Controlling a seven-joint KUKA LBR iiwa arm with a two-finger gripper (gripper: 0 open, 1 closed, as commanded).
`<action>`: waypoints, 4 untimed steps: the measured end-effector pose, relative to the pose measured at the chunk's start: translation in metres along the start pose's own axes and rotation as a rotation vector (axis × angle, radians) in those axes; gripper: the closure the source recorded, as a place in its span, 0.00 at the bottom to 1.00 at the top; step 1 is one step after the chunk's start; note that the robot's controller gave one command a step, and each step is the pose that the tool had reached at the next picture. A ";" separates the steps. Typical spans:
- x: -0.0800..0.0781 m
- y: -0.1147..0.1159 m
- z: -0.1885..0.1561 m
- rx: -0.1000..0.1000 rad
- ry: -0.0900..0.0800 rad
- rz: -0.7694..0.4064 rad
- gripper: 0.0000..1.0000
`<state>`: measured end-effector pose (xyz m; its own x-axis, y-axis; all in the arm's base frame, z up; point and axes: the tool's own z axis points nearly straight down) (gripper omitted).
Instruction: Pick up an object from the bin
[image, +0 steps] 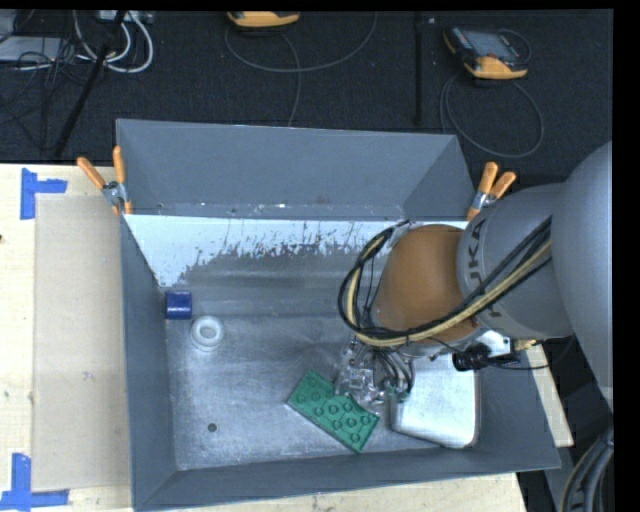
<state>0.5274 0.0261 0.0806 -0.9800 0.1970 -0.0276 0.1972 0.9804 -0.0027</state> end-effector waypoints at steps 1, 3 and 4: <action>0.005 0.006 0.005 -0.007 0.009 -0.004 0.00; -0.044 -0.051 0.006 -0.010 0.023 -0.457 0.00; -0.046 -0.050 0.003 -0.011 0.016 -0.454 1.00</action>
Offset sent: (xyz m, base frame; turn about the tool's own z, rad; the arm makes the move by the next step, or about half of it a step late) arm 0.0000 0.0000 0.0000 0.0000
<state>0.5630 -0.0323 0.0789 -0.9676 -0.2524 -0.0100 -0.2524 0.9676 -0.0006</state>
